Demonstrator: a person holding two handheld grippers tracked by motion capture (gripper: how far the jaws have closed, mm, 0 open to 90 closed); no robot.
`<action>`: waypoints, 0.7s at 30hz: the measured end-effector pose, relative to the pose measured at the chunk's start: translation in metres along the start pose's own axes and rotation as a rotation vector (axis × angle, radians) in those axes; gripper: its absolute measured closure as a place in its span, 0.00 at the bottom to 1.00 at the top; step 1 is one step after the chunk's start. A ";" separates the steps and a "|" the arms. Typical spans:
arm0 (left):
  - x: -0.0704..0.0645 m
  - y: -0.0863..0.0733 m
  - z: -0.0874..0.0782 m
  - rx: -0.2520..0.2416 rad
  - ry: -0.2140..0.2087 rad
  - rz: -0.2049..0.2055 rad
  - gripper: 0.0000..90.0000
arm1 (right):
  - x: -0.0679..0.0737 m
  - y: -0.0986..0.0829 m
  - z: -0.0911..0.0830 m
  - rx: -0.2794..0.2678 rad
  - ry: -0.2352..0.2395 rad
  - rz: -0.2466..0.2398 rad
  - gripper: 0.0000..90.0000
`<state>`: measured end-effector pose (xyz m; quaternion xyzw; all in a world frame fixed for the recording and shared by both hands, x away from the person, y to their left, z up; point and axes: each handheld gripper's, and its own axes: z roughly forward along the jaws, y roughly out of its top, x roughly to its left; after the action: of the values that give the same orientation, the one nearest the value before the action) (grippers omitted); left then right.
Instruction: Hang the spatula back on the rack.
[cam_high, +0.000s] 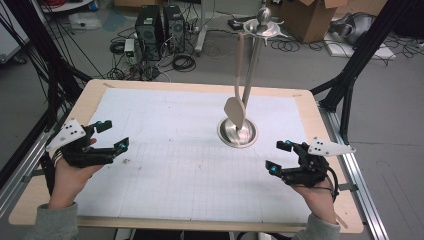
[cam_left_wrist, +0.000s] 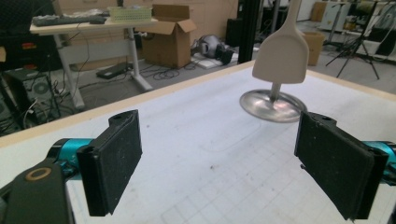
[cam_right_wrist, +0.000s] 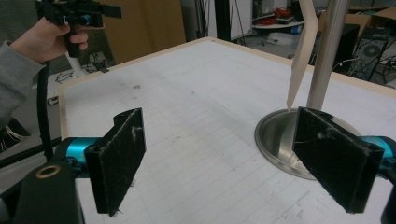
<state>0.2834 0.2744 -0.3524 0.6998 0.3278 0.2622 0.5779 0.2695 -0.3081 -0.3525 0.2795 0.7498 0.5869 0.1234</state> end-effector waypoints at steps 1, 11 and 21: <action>0.001 -0.002 -0.002 -0.002 0.004 -0.003 0.17 | 0.000 0.000 0.000 -0.002 -0.001 -0.004 0.18; 0.013 -0.017 -0.019 0.008 0.072 -0.024 0.17 | 0.001 0.002 0.000 -0.038 -0.025 -0.005 0.18; 0.016 -0.031 -0.012 0.075 0.096 -0.016 0.17 | -0.001 0.003 0.001 -0.066 -0.041 -0.010 0.18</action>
<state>0.2797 0.2982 -0.3804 0.7051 0.3703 0.2782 0.5370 0.2718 -0.3079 -0.3498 0.2832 0.7287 0.6050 0.1509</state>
